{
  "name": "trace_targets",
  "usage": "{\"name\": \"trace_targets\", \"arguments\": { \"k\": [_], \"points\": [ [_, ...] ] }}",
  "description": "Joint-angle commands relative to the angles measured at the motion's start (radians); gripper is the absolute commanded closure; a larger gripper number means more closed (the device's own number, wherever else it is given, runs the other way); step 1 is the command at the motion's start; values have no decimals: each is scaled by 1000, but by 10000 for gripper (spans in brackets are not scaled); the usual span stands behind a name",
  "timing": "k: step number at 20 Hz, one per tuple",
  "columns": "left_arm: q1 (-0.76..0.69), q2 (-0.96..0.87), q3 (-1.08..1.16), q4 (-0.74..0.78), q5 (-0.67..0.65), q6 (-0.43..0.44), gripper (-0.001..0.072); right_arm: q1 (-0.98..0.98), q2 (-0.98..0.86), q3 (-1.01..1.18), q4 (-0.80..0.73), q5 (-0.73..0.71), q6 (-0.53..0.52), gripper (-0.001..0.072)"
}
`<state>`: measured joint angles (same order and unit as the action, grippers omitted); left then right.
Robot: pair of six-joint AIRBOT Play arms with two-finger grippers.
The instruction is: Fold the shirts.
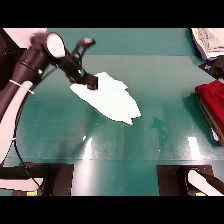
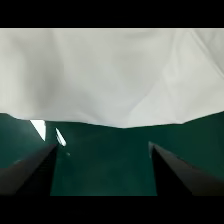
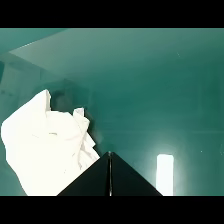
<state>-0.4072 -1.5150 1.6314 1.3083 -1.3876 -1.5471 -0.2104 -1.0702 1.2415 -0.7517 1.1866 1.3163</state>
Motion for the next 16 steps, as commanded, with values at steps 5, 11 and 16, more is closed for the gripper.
{"name": "trace_targets", "arguments": {
  "k": [5,11,16],
  "points": [
    [-54,8,-537,-456,446,-17,44,1,0,1,-1,-2,0,695],
    [-139,6,-558,-475,665,-43,44,1,0,1,0,0,0,695],
    [-145,7,-558,-475,665,-49,277,1,0,1,1,2,0,695]
  ]
}}
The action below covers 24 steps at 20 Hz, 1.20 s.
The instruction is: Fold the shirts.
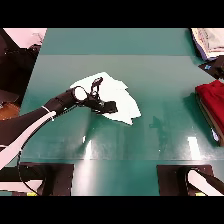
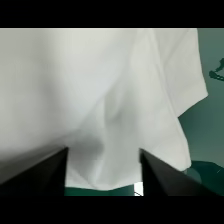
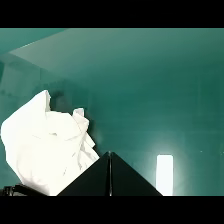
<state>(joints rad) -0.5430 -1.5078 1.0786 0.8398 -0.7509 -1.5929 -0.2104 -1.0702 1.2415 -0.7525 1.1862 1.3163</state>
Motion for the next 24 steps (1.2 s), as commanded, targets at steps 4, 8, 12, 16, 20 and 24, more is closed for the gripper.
{"name": "trace_targets", "arguments": {
  "k": [4,8,12,16,20,24],
  "points": [
    [35,19,64,32,-69,51,319,1,0,1,1,2,0,696],
    [240,93,211,124,-163,120,131,1,0,1,0,1,0,695],
    [447,64,247,193,-230,135,24,1,0,1,0,0,0,695],
    [576,-44,256,201,-200,195,24,1,0,1,0,14,0,695],
    [642,-134,255,145,-188,392,24,1,0,1,0,21,0,695],
    [637,-164,255,54,-150,618,24,2,0,1,0,22,0,695]
  ]
}}
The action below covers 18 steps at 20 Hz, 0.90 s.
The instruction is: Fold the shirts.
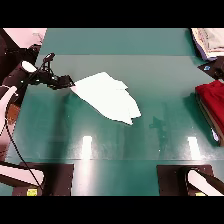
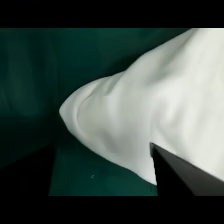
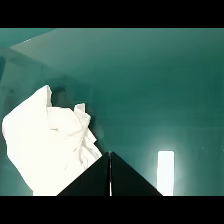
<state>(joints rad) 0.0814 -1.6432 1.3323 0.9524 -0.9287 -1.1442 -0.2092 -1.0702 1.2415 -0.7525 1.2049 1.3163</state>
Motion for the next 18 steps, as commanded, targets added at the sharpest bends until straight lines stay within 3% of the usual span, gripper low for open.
{"name": "trace_targets", "arguments": {
  "k": [1,8,10,12,18],
  "points": [
    [10,-32,2,-59,31,188,24,1,0,1,0,3,0,696],
    [-26,-72,2,-83,3,232,35,4,0,1,0,2,0,696],
    [-39,-72,5,-91,15,236,324,4,0,1,0,3,0,696],
    [-35,-71,41,-93,-35,235,683,6,0,1,-1,17,0,696],
    [-38,58,97,-53,-264,163,683,159,14,-237,-2,24,-1,673]
  ]
}}
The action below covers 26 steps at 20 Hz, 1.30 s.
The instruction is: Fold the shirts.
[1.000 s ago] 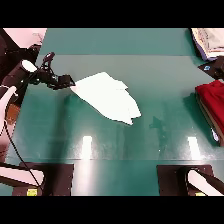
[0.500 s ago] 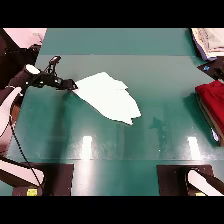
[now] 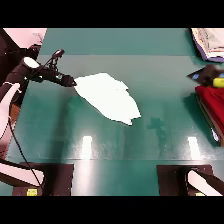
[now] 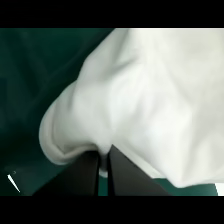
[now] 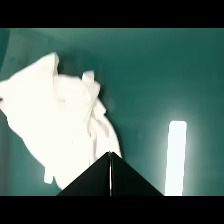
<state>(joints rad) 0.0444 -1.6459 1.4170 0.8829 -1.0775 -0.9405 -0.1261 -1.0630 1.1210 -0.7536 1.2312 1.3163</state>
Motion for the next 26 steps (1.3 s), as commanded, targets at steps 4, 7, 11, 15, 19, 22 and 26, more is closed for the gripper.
{"name": "trace_targets", "arguments": {
  "k": [4,7,11,15,19,22,26],
  "points": [
    [-1,187,-99,28,-199,-66,683,274,-49,-310,2,-146,-27,169],
    [-1,295,-249,30,-196,-108,683,408,-166,-328,1,-227,-69,182],
    [-1,404,-358,31,-194,-108,682,515,-313,-241,0,-224,-95,233],
    [-1,450,-359,27,-179,-113,683,555,-406,-160,0,-150,-97,313],
    [-1,460,-359,24,-179,-137,682,554,-429,-122,2,-105,-113,546],
    [-1,497,-357,23,-142,-161,683,553,-407,-122,0,-111,-113,698],
    [-1,655,-155,91,-120,-238,683,472,-204,-12,-2,-130,-113,699]
  ]
}}
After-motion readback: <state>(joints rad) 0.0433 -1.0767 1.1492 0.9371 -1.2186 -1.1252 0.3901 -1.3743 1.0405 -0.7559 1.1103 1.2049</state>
